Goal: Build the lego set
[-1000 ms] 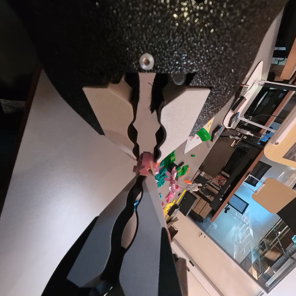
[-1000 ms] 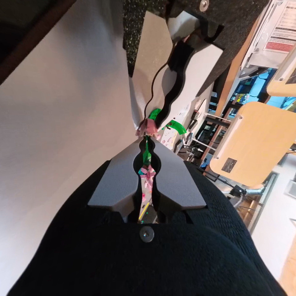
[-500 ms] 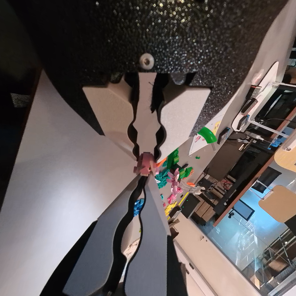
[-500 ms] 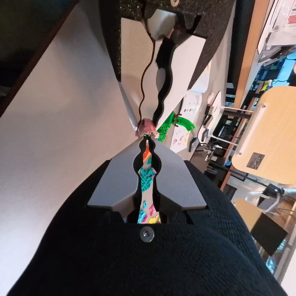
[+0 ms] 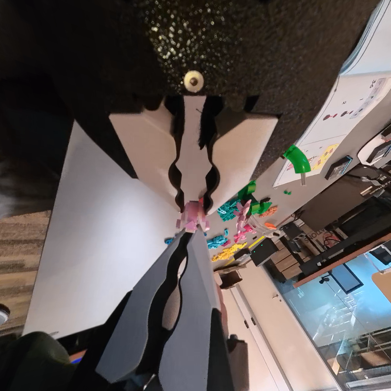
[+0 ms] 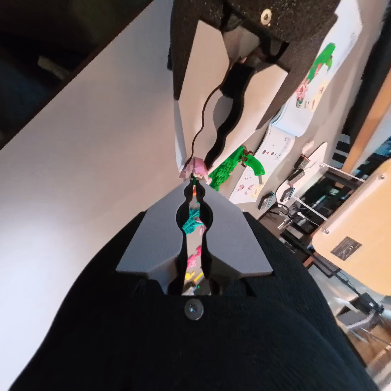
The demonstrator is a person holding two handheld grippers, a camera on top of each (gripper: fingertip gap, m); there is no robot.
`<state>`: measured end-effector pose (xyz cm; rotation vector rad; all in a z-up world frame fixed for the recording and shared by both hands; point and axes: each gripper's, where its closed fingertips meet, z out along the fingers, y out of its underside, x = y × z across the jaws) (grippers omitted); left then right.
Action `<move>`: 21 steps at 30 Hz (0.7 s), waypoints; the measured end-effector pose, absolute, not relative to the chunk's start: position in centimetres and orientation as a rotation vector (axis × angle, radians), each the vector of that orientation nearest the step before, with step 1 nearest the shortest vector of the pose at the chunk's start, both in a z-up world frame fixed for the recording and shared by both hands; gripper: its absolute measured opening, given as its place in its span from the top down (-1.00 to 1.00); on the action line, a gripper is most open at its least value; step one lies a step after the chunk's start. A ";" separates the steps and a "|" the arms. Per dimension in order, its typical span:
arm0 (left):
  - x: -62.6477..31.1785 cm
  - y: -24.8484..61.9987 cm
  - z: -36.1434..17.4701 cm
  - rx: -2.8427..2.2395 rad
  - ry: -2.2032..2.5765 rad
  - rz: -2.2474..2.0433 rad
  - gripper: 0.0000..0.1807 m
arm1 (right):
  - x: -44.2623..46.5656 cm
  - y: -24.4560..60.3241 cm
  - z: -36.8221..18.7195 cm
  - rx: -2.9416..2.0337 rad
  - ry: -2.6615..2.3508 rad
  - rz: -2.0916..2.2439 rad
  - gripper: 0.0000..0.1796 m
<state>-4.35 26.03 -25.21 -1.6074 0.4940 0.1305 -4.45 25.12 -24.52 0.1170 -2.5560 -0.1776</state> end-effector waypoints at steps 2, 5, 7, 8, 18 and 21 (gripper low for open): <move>-4.3 26.1 -24.9 -1.592 0.488 0.135 0.83 | -4.4 25.2 -24.3 0.146 -2.579 -0.234 1.00; -4.3 26.0 -24.8 -1.580 0.495 0.169 0.83 | -4.3 25.1 -24.3 0.145 -2.602 -0.286 1.00; -4.4 25.9 -24.6 -1.569 0.497 0.203 0.83 | -4.4 25.0 -24.2 0.126 -2.611 -0.287 1.00; -4.5 25.8 -24.5 -1.568 0.492 0.204 0.83 | -4.5 25.0 -24.2 0.118 -2.610 -0.281 1.00; -4.6 26.1 -24.8 -1.576 0.490 0.195 0.83 | -4.4 25.3 -24.4 0.058 -2.631 -0.216 0.99; -4.5 26.0 -24.6 -1.565 0.479 0.176 0.83 | -4.4 25.2 -24.0 0.033 -2.637 -0.180 0.99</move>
